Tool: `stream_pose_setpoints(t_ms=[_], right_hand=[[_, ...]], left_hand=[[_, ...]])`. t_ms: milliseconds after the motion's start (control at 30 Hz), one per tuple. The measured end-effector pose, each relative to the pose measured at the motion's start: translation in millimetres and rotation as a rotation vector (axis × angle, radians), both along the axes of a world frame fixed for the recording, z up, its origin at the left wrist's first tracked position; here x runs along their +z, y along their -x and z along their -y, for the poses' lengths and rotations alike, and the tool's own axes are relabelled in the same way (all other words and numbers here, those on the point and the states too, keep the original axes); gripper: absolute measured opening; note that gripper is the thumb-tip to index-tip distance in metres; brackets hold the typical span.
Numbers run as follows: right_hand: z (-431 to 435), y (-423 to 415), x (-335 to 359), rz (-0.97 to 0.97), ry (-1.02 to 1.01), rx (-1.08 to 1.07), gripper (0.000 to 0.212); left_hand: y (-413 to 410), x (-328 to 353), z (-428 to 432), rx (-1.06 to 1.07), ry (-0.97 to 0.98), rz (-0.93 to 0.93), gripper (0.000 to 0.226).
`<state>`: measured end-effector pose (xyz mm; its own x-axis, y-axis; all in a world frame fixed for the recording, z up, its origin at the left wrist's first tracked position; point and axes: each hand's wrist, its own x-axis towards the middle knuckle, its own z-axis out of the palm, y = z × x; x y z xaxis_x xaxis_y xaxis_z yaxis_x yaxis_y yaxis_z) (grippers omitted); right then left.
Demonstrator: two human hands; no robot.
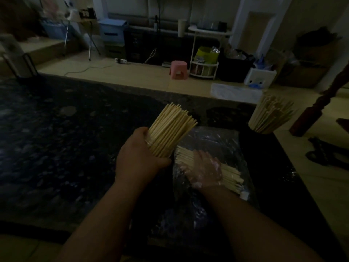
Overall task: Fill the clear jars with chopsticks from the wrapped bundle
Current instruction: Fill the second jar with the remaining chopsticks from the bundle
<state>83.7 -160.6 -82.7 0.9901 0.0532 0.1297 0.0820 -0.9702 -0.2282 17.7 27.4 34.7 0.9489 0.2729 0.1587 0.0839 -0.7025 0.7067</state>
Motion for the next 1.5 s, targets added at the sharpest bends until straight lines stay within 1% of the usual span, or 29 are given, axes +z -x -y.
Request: stream_pose_setpoints(t_ms=[33,100,167,200,300,333,467,533,567,600,633,667,767,800,867,967,1000,1167,1267,1300,1333,1400,1433,1500], right_hand=[[-1,-6,7,-0.077,-0.024,-0.001,0.069],[-2,-20,18,-0.185,-0.049,-0.008,0.073],[-1,-27,20,-0.192,-0.070,-0.014,0.074],[2,-27,18,-0.195,-0.046,0.004,0.075],[11,-20,17,-0.235,0.127,0.159,0.092],[14,-18,18,-0.261,0.154,0.201,0.094],[21,-5,24,-0.299,0.154,0.258,0.085],[24,6,24,-0.220,0.133,0.235,0.088],[25,13,24,-0.158,0.112,0.201,0.083],[26,19,23,-0.116,0.103,0.152,0.070],[26,25,24,-0.112,0.128,0.098,0.054],[25,29,24,-0.139,0.153,0.063,0.044],[24,35,22,-0.228,0.150,0.053,0.044],[24,37,24,-0.228,0.135,0.060,0.036],[22,38,24,-0.184,0.097,0.065,0.025],[20,43,20,-0.101,0.058,0.030,0.019],[19,44,20,-0.109,0.054,0.019,0.019],[21,33,26,-0.309,0.154,0.023,0.030],[21,30,25,-0.416,0.193,0.023,0.045],[21,30,23,-0.425,0.188,0.019,0.045],[22,31,23,-0.391,0.173,0.019,0.042],[24,36,22,-0.247,0.147,0.016,0.031],[26,40,23,-0.198,0.134,0.005,0.031],[27,50,22,-0.213,0.167,0.015,0.042]], left_hand=[[-1,0,0,0.000,0.000,-0.001,0.098],[-3,-1,-1,-0.001,-0.006,0.001,0.097],[-4,-2,-2,0.001,-0.013,0.004,0.096],[-4,-2,-4,-0.001,-0.014,0.005,0.096],[-4,-2,-6,0.000,-0.008,0.005,0.097],[-4,-2,-7,0.001,-0.004,0.004,0.097],[-2,-1,-4,-0.003,0.025,0.013,0.096],[0,1,-2,-0.011,0.033,0.023,0.093],[1,1,-1,-0.015,0.031,0.023,0.093],[1,2,0,-0.019,0.028,0.020,0.093],[2,2,0,-0.023,0.026,0.018,0.094],[2,3,1,-0.024,0.026,0.017,0.095],[3,4,2,-0.016,0.021,0.017,0.095],[4,5,3,-0.015,0.018,0.017,0.096],[6,6,3,-0.017,0.019,0.012,0.097],[9,7,5,-0.032,0.020,0.007,0.097],[10,7,5,-0.037,0.015,0.006,0.097],[10,4,6,-0.039,0.005,0.003,0.096],[11,5,7,-0.052,0.007,-0.011,0.098],[11,5,8,-0.050,0.006,-0.017,0.099],[11,5,8,-0.047,0.004,-0.022,0.100],[13,5,8,-0.045,0.003,-0.018,0.100],[13,6,9,-0.044,0.002,-0.014,0.100],[16,8,10,-0.029,0.021,-0.007,0.106]])
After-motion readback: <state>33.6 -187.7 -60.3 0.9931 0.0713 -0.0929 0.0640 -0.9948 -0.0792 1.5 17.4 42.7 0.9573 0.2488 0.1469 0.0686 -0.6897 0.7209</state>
